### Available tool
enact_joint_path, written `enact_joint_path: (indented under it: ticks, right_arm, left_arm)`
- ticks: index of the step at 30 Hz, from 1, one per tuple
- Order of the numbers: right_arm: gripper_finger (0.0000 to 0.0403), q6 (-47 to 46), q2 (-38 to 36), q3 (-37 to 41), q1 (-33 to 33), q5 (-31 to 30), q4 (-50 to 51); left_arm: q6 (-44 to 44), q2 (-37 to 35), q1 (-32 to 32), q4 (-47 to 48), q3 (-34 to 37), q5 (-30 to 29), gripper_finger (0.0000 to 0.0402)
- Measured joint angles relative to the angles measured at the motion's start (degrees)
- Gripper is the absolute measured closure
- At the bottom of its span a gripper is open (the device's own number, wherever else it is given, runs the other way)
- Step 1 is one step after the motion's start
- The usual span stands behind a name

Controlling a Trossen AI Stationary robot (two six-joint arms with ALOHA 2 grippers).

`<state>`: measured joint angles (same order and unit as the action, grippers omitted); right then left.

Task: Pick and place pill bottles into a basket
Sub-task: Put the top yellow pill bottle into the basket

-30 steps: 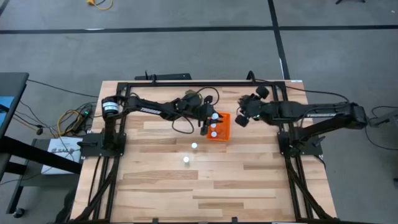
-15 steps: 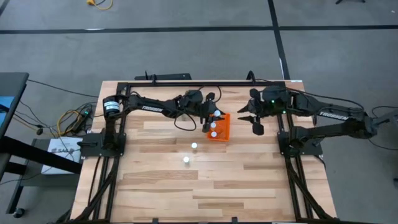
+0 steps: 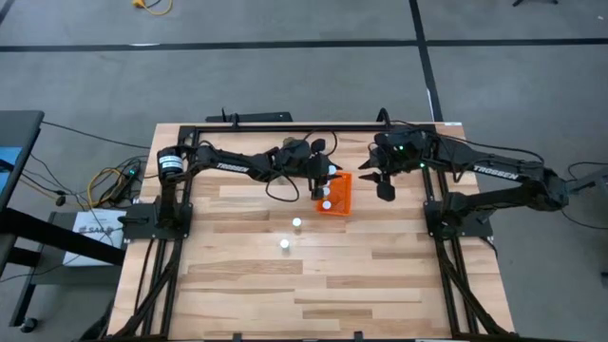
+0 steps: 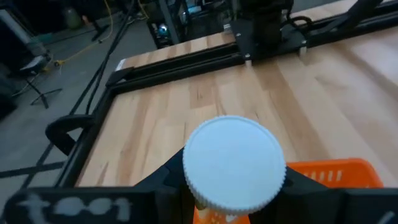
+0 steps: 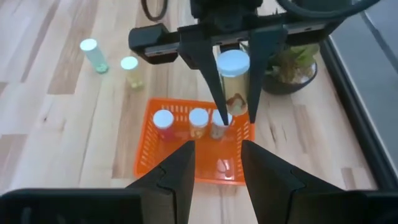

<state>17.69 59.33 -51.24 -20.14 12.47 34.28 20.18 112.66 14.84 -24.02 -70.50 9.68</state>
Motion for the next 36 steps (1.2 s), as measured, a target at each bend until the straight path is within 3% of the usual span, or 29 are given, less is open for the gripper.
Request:
enact_joint_path:
  ticks: [15, 36]
  right_arm:
    - [0.028, -4.22, -3.71, 0.0, 1.75, 0.23, 0.86]
    - [0.028, -4.22, -4.28, 0.0, 1.75, 0.13, -0.07]
  left_arm:
    - [-5.18, 0.0, 2.22, -6.81, 0.04, 9.35, 0.0313]
    - [-3.45, 0.0, 1.61, -7.41, 0.54, 8.12, 0.0313]
